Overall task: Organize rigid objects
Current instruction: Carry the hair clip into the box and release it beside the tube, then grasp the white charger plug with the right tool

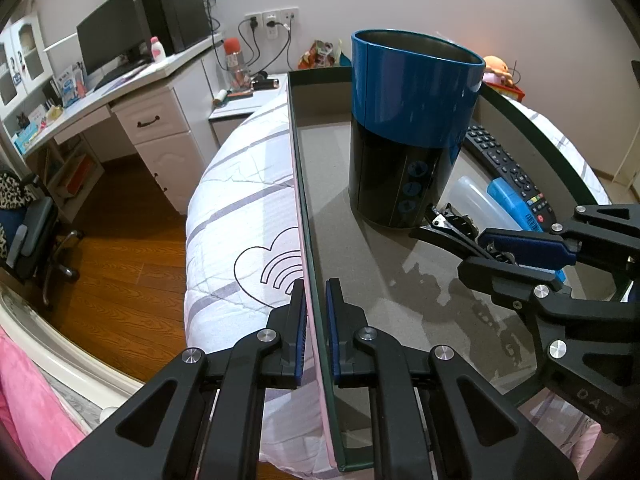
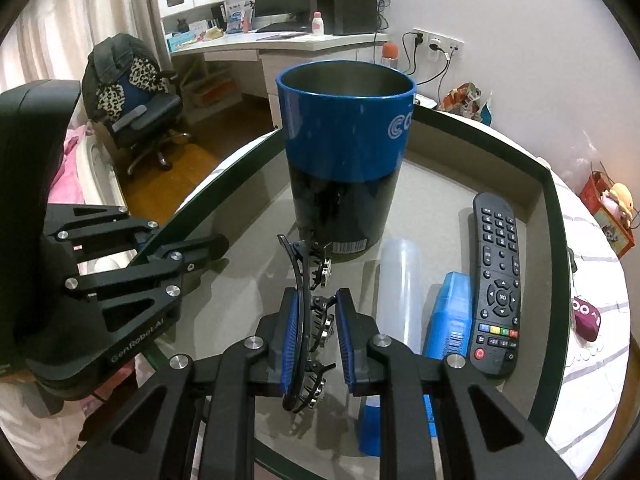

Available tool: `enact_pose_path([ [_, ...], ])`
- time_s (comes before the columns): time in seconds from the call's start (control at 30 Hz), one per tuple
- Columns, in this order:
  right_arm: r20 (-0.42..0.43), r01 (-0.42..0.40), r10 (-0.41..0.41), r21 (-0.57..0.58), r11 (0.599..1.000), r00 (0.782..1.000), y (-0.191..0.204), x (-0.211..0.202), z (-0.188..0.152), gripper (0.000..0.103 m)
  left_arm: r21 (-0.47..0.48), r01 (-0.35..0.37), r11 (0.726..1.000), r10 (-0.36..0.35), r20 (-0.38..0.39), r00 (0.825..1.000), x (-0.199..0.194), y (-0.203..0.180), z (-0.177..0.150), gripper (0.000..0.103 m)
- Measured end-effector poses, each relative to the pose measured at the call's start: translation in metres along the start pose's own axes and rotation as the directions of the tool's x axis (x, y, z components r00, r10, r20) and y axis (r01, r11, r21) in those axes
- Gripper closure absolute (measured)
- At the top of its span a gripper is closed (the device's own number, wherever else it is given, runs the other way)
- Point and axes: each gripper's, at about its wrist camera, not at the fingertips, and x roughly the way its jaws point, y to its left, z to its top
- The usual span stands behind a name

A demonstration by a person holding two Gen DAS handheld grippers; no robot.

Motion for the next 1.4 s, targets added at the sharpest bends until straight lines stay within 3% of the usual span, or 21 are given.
enact_pose_path([
  [0.3,0.022,0.005,-0.005,0.029,1.0,1.0,0.0,-0.004,0.003,0.081,0.0,0.0,1.0,0.0,0.0,1.0,0.0,0.0,0.0,0.096],
  [0.37,0.037,0.004,-0.005,0.039,0.999,0.999,-0.001,-0.007,0.003,0.065,-0.001,0.0,1.0,0.0,0.0,1.0,0.0,0.0,0.0,0.096],
  [0.43,0.05,0.006,-0.009,0.045,0.999,0.999,-0.002,-0.011,0.004,0.059,0.0,0.0,1.0,0.0,0.0,1.0,0.0,0.0,0.0,0.096],
  [0.83,0.101,0.023,-0.031,0.08,0.997,0.994,-0.011,-0.033,0.002,0.057,0.001,-0.003,1.0,0.003,-0.001,1.0,-0.001,0.0,-0.001,0.096],
  [0.97,0.158,0.059,-0.077,0.119,0.991,0.984,-0.023,-0.053,0.002,0.043,0.003,-0.006,1.0,0.006,-0.003,1.0,-0.001,0.001,-0.004,0.096],
  [1.13,0.218,0.102,-0.142,0.187,0.977,0.965,-0.051,-0.083,-0.002,0.042,0.004,-0.007,1.0,0.007,-0.003,1.0,-0.001,0.001,-0.005,0.096],
  [1.23,0.234,0.14,-0.198,0.241,0.96,0.952,-0.071,-0.096,-0.007,0.031,0.006,-0.007,1.0,0.007,-0.004,1.0,-0.001,0.001,-0.005,0.096],
  [1.4,0.218,0.18,-0.263,0.338,0.924,0.94,-0.114,-0.11,-0.027,0.03,0.008,-0.009,1.0,0.009,-0.006,1.0,-0.001,0.0,-0.005,0.096],
])
